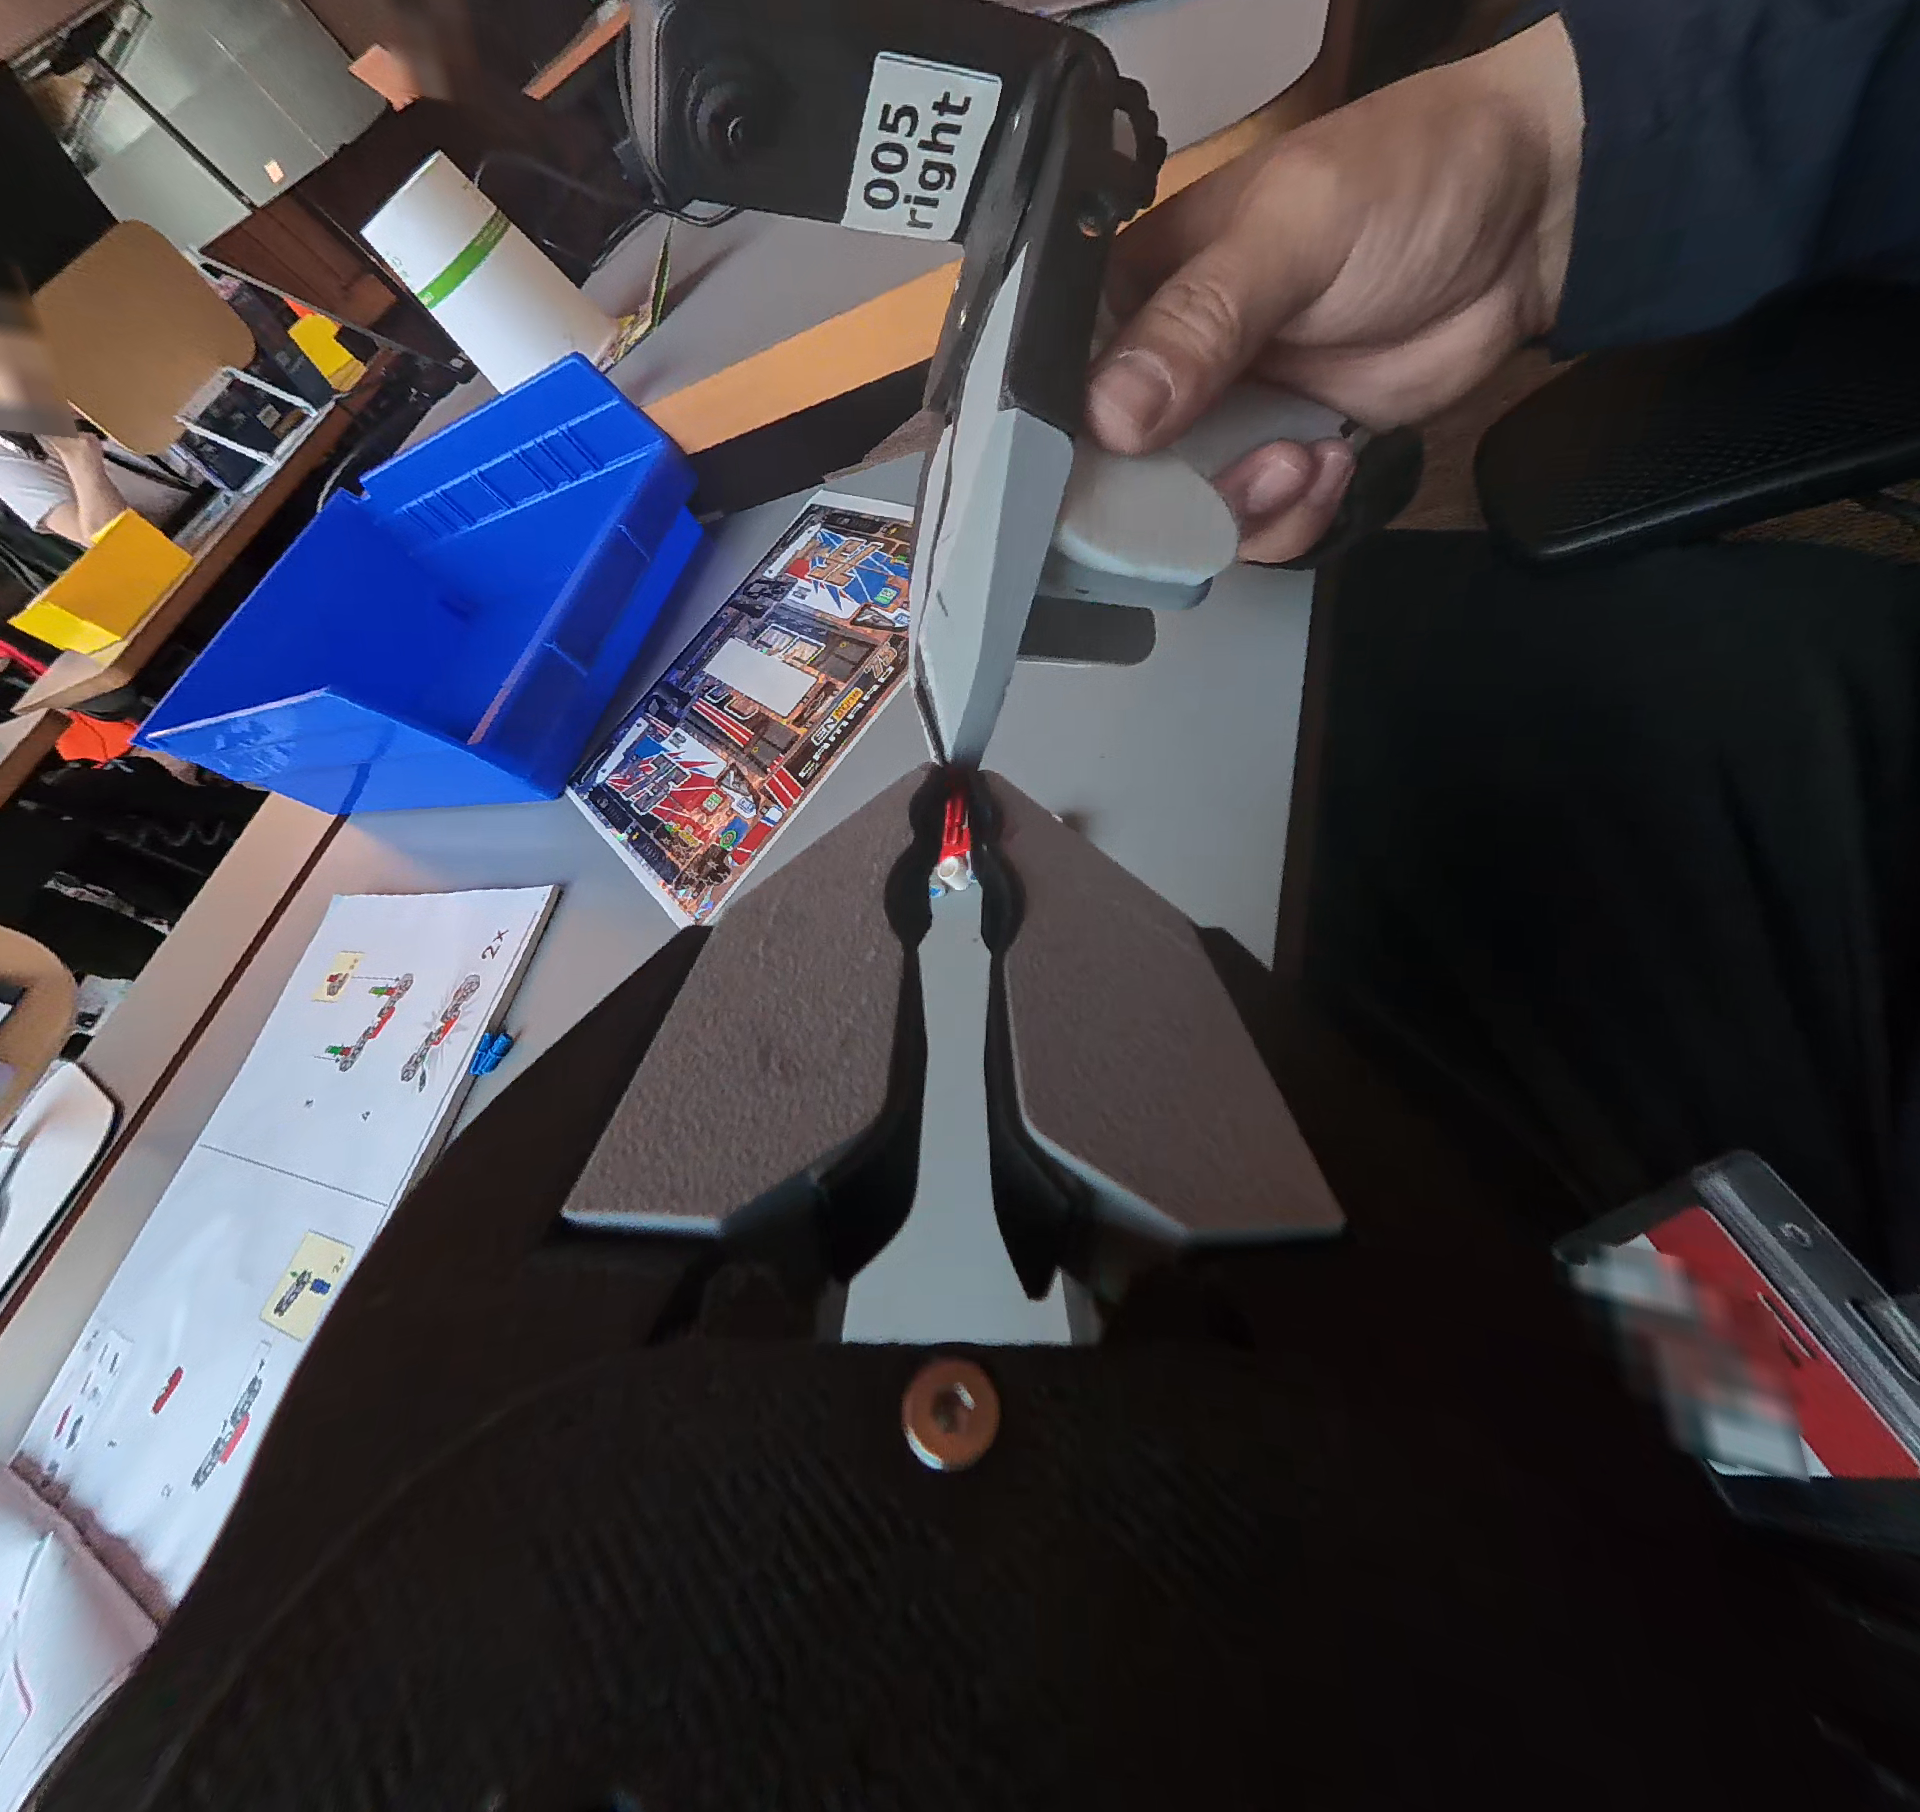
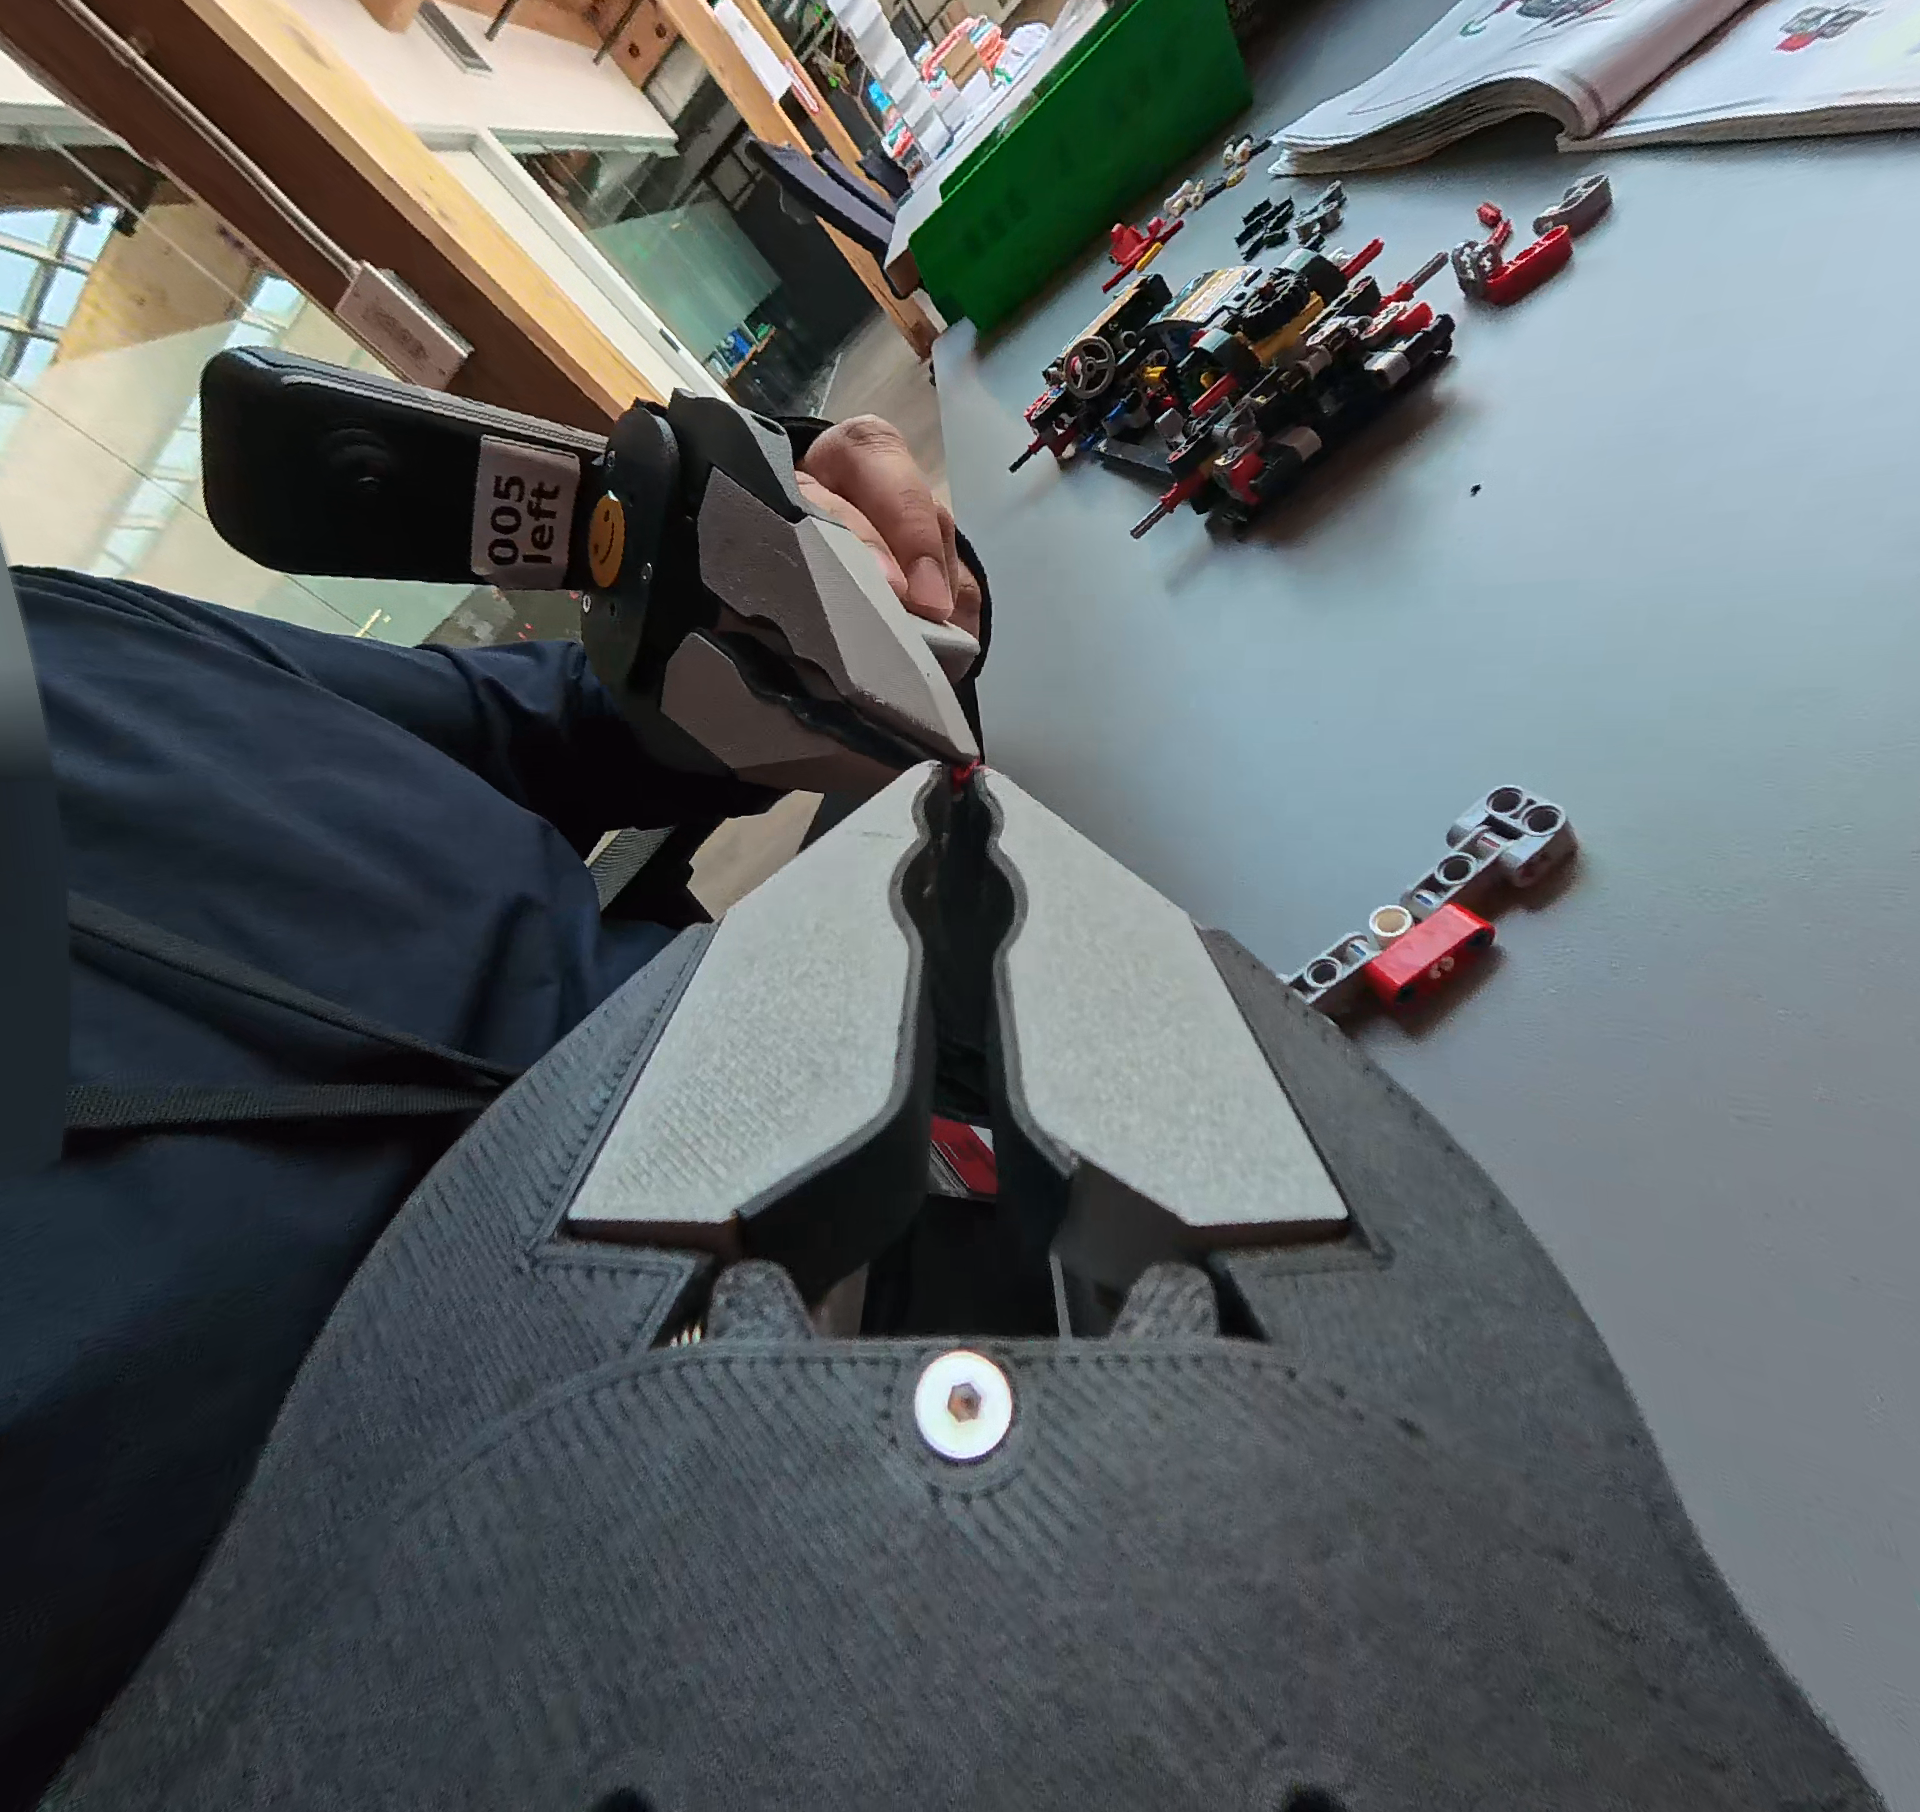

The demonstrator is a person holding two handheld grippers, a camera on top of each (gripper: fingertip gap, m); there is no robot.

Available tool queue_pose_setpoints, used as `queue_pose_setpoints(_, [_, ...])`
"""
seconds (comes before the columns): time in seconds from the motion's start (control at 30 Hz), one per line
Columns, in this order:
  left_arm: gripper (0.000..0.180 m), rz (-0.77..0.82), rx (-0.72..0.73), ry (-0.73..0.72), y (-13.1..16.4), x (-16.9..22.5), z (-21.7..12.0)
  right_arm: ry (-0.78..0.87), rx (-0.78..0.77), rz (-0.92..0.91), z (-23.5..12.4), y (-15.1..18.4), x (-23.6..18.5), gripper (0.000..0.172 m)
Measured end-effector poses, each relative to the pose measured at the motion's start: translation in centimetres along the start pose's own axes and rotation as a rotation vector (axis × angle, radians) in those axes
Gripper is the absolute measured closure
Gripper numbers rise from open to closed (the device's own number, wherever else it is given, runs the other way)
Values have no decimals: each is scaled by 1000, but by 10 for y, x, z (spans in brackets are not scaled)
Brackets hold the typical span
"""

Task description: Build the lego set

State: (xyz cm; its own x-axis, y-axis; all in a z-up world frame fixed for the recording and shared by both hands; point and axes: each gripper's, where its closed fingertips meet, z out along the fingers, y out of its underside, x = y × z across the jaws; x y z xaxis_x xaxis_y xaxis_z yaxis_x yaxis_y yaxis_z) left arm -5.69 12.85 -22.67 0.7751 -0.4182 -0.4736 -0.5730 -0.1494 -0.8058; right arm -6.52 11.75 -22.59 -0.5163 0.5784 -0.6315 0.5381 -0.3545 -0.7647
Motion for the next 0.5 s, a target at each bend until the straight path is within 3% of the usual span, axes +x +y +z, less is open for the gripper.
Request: queue_pose_setpoints(0.5, [178, -78, -52, 44, 16, 1, 4, 19, -19, 18, 0, 7, 9, 172])
